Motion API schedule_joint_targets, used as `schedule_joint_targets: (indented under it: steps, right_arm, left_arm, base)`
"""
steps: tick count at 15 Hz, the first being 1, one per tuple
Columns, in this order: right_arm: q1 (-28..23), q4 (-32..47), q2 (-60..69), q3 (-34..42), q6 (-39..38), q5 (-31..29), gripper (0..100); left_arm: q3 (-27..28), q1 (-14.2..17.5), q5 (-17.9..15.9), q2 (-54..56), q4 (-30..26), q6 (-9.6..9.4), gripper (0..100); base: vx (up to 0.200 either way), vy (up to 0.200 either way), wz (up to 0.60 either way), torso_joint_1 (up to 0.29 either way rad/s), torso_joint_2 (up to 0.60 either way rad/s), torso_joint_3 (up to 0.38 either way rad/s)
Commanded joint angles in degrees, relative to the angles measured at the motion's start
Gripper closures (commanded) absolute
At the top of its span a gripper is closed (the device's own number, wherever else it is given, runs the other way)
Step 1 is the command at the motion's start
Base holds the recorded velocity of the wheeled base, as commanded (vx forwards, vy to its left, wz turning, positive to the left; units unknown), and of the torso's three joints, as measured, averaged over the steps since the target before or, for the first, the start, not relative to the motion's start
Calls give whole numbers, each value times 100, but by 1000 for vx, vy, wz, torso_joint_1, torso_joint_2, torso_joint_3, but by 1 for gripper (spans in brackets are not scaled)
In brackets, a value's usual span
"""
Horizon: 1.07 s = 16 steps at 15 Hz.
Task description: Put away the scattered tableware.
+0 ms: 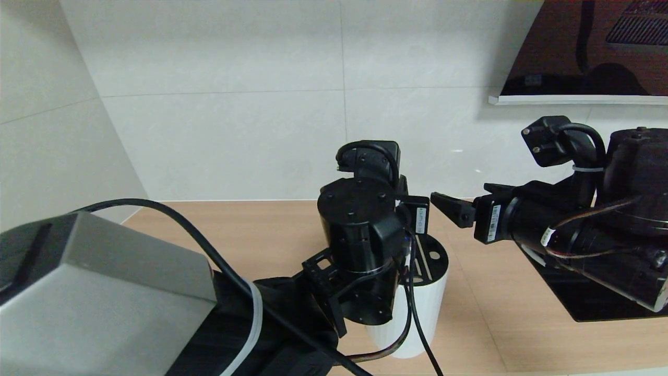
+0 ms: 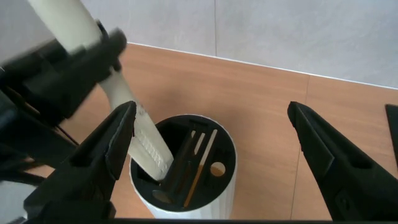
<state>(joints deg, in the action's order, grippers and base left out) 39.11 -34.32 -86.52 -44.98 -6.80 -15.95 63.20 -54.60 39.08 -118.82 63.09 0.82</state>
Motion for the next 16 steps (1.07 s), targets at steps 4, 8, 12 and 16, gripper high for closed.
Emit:
schedule_joint_targets:
  steps: [4,8,12,16]
  right_arm:
    - [-8,-5,-32,16,-5,12,0]
    - [-17,-5,-76,16,-5,21,0]
    - [-17,-14,-76,16,-5,21,0]
    - [-17,-14,-102,25,-5,12,0]
  left_arm:
    - [-53,-7,3,-212,2,6,100]
    - [-88,-112,-6,-519,-7,103,100]
    - [-88,-130,-6,-651,-7,120,100]
    - [-141,-138,3,-757,-42,120,100]
  base:
    - [0,0,0,0,0,0]
    - [0,0,0,0,0,0]
    - [0,0,0,0,0,0]
    - [0,0,0,0,0,0]
